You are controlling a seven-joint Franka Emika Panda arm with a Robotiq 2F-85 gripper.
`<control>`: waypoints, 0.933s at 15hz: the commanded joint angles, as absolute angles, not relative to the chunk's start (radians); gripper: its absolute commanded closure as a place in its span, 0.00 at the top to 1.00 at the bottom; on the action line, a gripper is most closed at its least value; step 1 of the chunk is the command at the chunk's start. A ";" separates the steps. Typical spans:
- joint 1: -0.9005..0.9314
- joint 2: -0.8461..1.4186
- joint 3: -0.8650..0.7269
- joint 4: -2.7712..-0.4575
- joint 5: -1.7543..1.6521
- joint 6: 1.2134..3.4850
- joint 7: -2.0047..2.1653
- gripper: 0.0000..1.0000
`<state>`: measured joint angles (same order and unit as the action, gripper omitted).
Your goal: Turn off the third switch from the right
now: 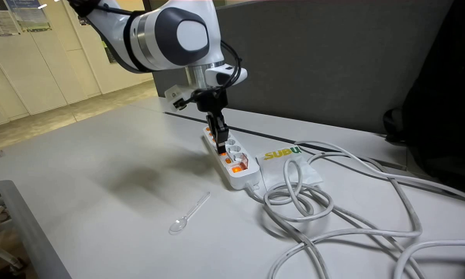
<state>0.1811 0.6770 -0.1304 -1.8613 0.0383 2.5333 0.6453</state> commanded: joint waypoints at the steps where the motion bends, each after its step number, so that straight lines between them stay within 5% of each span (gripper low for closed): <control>1: 0.183 0.674 -0.139 -1.873 0.035 2.542 0.654 0.00; 14: 0.161 0.739 -0.124 -1.852 0.054 2.584 0.636 0.00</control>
